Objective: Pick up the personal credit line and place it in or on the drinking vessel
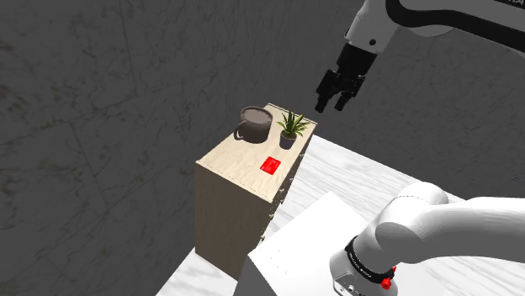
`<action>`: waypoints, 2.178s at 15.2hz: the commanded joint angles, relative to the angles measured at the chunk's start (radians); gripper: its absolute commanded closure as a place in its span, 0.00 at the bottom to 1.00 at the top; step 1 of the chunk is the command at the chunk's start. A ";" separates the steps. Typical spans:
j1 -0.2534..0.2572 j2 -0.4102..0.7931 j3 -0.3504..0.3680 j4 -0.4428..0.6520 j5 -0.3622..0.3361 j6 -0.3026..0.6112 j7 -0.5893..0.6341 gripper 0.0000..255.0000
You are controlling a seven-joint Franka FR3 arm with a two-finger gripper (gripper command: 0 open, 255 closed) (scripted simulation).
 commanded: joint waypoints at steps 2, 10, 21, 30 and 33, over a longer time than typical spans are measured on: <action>-0.011 0.031 0.007 -0.006 0.017 0.014 0.042 0.00; -0.083 0.288 0.044 -0.046 0.164 0.146 0.353 0.00; -0.132 0.645 0.039 -0.102 0.414 0.368 0.673 0.00; -0.107 0.698 0.064 -0.171 0.481 0.484 0.671 0.00; -0.107 0.698 0.064 -0.171 0.481 0.484 0.671 0.00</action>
